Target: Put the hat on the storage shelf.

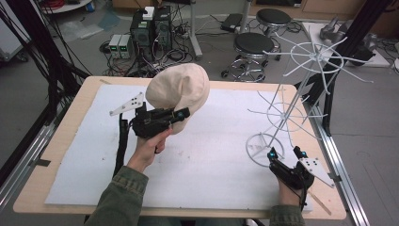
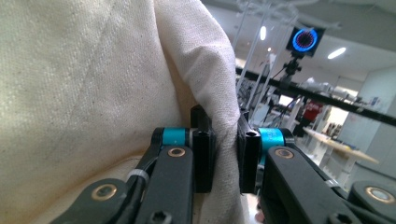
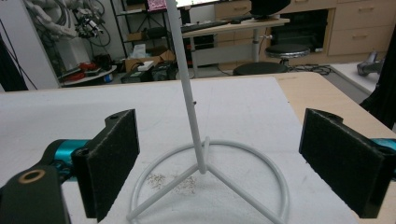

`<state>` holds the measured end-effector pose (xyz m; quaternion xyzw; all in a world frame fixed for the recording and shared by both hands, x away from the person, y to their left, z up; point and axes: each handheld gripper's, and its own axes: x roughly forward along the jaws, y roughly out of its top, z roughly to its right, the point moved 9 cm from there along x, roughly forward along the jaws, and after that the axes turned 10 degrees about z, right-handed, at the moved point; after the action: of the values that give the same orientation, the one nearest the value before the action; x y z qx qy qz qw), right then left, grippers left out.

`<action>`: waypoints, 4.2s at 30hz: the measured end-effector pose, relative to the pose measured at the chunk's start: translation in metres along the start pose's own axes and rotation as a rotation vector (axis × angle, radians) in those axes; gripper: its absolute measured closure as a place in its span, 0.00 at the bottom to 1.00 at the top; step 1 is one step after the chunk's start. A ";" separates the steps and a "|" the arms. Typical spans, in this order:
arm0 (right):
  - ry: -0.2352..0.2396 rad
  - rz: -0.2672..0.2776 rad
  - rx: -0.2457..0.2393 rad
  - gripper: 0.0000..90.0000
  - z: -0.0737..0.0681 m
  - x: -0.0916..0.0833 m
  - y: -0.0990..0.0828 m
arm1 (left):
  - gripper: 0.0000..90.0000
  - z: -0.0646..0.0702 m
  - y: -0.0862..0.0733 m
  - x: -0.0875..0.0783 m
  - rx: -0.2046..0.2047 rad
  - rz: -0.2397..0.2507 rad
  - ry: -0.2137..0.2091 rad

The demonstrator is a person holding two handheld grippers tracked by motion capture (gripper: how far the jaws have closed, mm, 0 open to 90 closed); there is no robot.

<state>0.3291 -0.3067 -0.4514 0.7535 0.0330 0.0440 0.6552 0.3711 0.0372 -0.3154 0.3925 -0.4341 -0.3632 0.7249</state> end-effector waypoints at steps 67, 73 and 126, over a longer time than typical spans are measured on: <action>0.081 -0.006 -0.001 0.12 -0.021 -0.006 -0.001 | 0.89 0.116 0.092 0.177 0.108 -0.008 -0.220; 0.081 -0.006 0.002 0.13 -0.020 -0.007 -0.001 | 0.89 0.121 0.086 0.193 0.090 -0.022 -0.238; 0.086 0.003 -0.012 0.13 -0.023 -0.006 0.000 | 0.47 0.103 0.060 0.202 -0.046 -0.137 -0.233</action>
<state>0.3209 -0.2850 -0.4479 0.7471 0.0597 0.0777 0.6574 0.3600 -0.1384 -0.1604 0.3597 -0.4790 -0.4647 0.6521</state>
